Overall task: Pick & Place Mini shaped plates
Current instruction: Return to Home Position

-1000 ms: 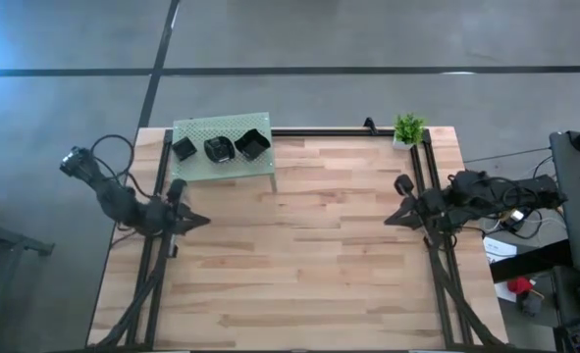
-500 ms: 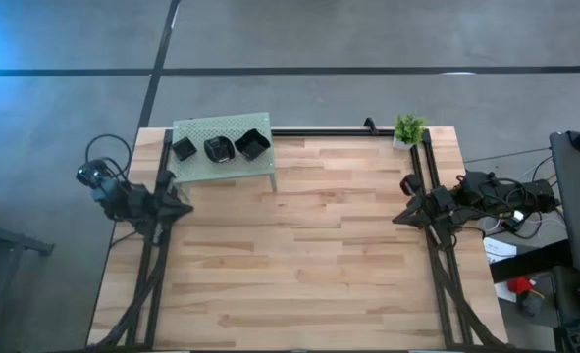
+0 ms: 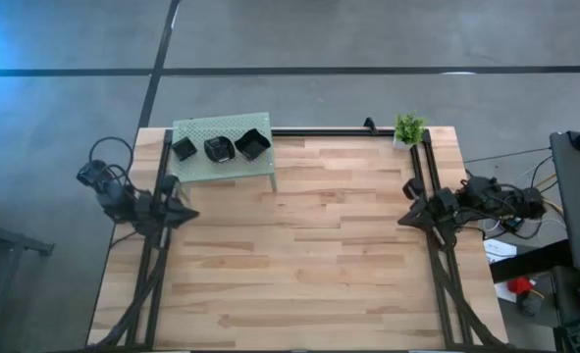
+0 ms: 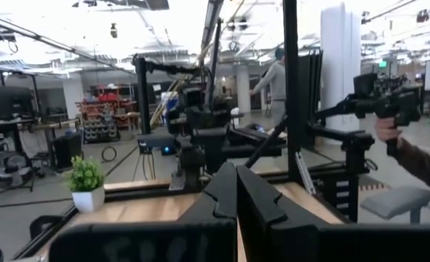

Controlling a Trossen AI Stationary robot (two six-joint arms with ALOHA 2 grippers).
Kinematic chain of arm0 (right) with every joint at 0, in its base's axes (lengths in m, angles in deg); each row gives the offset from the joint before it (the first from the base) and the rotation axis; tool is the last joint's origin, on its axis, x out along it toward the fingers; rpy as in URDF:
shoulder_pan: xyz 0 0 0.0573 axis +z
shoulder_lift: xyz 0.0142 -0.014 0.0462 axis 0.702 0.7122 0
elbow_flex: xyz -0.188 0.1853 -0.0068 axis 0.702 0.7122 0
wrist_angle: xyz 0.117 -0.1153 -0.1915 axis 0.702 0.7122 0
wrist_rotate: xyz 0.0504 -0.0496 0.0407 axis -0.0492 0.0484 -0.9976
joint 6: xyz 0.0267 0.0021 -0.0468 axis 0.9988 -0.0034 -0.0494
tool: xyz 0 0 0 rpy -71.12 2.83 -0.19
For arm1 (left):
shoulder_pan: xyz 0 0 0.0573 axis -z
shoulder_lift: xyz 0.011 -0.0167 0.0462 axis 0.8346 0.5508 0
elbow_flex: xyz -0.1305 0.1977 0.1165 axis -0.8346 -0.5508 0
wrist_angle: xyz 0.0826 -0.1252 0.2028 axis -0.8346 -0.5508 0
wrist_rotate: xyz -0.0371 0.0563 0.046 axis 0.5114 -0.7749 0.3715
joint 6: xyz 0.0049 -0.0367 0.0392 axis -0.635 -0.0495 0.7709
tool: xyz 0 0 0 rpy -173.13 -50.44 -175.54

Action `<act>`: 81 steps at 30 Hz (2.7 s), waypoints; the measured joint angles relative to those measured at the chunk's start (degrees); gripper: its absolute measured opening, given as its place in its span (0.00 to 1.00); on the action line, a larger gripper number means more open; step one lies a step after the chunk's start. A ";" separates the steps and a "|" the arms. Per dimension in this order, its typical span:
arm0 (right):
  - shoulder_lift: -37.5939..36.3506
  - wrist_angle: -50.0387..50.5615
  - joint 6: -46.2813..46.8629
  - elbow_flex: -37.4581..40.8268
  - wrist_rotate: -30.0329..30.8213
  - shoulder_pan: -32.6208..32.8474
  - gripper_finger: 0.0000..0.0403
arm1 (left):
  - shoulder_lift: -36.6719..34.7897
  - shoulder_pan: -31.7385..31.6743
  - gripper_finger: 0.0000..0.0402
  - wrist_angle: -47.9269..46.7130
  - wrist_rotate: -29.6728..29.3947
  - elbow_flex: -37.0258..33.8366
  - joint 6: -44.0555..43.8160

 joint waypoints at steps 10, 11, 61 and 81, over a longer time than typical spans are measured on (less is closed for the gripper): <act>-1.37 -1.44 0.00 3.06 0.07 0.00 0.02 | 0.00 -0.02 0.00 2.97 -0.43 -5.84 -1.45; -1.43 -2.15 0.00 3.47 0.07 0.00 0.02 | 0.00 -0.02 0.00 3.44 -0.52 -6.64 -1.51; -0.10 -8.35 -21.07 15.23 3.22 0.00 0.02 | 0.04 -0.04 0.00 5.16 -0.63 -14.04 -1.73; -0.11 -7.49 -19.67 15.23 8.37 -0.02 0.02 | 0.04 -0.04 0.00 5.16 -0.61 -14.07 -1.84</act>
